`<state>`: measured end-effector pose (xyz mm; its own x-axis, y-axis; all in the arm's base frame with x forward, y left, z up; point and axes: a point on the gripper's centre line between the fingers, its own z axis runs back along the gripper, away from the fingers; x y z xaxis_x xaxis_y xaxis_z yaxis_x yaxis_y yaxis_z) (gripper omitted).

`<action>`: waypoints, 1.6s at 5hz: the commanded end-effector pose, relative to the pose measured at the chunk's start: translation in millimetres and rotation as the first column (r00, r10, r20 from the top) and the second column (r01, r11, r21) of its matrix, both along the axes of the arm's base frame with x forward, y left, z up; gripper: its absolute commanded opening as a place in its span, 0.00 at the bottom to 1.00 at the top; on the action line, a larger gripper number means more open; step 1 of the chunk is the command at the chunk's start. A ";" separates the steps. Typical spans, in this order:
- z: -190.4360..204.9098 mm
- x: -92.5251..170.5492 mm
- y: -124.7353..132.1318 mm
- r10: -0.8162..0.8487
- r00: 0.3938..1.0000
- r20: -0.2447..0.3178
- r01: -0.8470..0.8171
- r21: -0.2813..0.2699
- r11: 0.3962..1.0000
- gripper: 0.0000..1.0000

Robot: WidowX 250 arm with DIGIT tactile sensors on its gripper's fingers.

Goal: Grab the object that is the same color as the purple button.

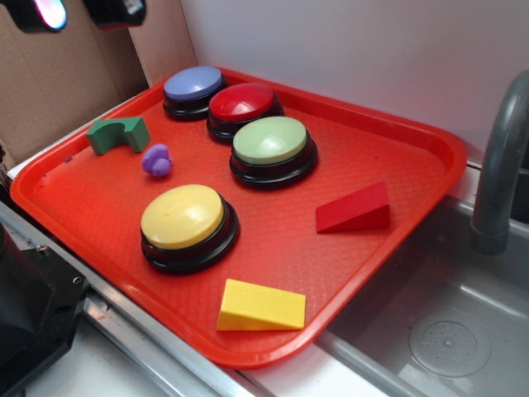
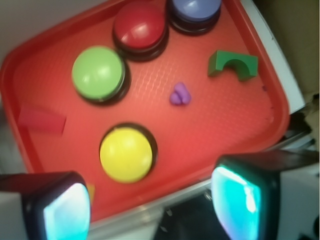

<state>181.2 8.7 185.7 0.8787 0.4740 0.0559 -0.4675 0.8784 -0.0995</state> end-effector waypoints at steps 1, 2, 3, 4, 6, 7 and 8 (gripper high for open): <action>-42.4 30.0 27.4 0.264 0.960 0.092 -0.267 0.011 0.964 1.00; -71.0 30.6 42.9 0.415 0.904 0.102 -0.419 0.029 0.907 1.00; -95.7 31.1 52.8 0.477 0.873 0.103 -0.483 0.046 0.874 1.00; -114.7 31.6 58.6 0.500 0.859 0.114 -0.510 0.095 0.855 1.00; -148.5 35.6 68.1 0.507 0.857 0.091 -0.514 0.109 0.851 1.00; -157.0 36.5 66.5 0.499 0.861 0.096 -0.507 0.105 0.855 1.00; -158.6 36.0 66.9 0.535 0.839 0.104 -0.543 0.087 0.835 0.24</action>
